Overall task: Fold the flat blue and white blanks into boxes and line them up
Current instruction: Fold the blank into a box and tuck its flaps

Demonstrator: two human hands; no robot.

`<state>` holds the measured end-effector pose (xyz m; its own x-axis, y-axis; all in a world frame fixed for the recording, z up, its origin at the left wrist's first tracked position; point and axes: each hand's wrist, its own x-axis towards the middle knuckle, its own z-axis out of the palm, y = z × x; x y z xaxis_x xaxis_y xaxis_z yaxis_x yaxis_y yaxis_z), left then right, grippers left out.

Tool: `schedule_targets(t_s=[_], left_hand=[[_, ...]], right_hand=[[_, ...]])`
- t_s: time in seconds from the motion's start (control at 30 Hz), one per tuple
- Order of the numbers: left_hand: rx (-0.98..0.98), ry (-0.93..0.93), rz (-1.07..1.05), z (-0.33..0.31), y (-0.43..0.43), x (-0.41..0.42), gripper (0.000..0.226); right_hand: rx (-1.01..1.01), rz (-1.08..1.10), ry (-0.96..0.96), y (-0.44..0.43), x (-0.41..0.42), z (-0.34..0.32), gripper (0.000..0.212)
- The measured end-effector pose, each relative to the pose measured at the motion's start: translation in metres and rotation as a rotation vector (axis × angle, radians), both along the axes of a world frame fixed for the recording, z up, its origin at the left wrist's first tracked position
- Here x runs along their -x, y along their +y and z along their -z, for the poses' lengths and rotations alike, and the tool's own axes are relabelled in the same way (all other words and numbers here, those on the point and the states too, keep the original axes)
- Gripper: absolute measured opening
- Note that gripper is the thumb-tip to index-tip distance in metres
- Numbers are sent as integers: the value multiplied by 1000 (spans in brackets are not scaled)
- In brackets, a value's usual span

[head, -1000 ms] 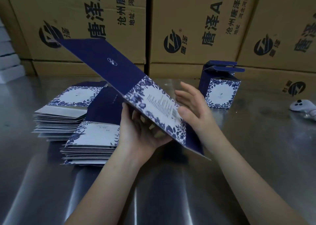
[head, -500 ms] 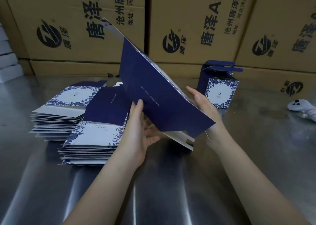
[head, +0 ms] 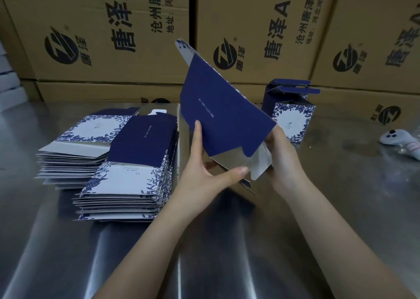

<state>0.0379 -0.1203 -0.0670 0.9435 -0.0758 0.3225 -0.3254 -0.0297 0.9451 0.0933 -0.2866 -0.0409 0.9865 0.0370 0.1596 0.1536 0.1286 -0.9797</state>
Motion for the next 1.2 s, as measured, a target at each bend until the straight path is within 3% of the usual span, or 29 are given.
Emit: schedule_targets(t_s=[0.2, 0.3, 0.47, 0.57, 0.8, 1.07, 1.2], left_hand=[[130, 20, -121, 0, 0, -5, 91], [129, 39, -185, 0, 3, -7, 83], [124, 48, -274, -1, 8, -8, 77], [100, 40, -320, -2, 11, -9, 79], [136, 81, -460, -5, 13, -9, 85], [175, 58, -467, -8, 13, -10, 64], [292, 143, -442, -11, 14, -11, 44]], right_hand=[[58, -89, -24, 6, 10, -6, 49], [58, -112, -99, 9, 11, -11, 39], [234, -206, -410, 7, 19, -6, 64], [277, -169, -512, 10, 21, -3, 60], [155, 20, -584, 12, 25, -8, 36], [331, 94, -688, 4, 20, -11, 31], [458, -36, -679, -6, 21, -16, 50]])
